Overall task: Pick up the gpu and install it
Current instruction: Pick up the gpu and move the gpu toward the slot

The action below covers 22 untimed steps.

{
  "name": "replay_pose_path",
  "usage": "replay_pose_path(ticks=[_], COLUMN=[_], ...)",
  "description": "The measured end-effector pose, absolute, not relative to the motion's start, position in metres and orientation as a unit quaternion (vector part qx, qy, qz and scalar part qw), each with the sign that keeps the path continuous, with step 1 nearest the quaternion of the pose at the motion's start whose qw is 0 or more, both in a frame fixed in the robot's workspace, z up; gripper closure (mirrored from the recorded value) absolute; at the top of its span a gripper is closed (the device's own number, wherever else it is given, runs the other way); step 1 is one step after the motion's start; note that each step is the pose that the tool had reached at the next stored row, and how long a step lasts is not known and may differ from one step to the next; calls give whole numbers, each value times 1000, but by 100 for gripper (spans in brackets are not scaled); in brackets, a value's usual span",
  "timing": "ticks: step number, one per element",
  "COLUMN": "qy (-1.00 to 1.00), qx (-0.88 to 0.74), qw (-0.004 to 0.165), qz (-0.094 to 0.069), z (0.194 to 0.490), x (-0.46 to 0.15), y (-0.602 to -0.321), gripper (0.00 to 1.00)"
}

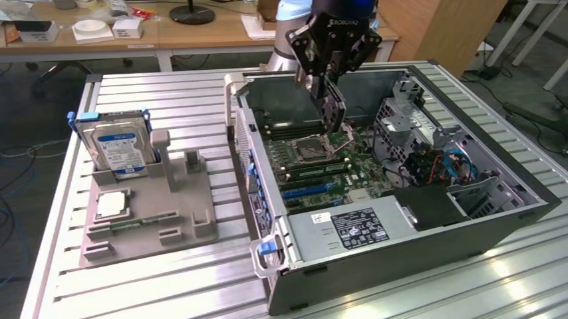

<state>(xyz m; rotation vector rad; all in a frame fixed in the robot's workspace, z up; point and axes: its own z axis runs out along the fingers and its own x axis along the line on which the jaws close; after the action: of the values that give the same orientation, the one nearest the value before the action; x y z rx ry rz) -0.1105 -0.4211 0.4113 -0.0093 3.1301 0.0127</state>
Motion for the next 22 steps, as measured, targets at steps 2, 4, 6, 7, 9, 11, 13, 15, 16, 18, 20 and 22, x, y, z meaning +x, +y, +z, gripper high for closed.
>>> replay_pose_path(ticks=[2,4,6,7,9,11,13,15,16,18,20,22], qy=[1000,1000,1000,1000,1000,1000,1000,1000,1000,1000,1000,1000], qx=[-3,-3,-3,-3,-3,-3,-3,-3,-3,-3,-3,-3], qw=[6,6,6,6,6,6,6,6,6,6,6,6], qz=[4,4,4,4,4,4,4,4,4,4,4,4], z=[411,411,411,411,411,411,411,411,411,411,411,411], x=[-107,-103,-100,-98,-94,-91,-89,-87,-86,-86,-86,-86], y=[-421,-421,-421,-421,-421,-421,-421,-421,-421,-421,-421,-421], gripper=[74,74,74,74,74,74,74,74,74,74,74,74])
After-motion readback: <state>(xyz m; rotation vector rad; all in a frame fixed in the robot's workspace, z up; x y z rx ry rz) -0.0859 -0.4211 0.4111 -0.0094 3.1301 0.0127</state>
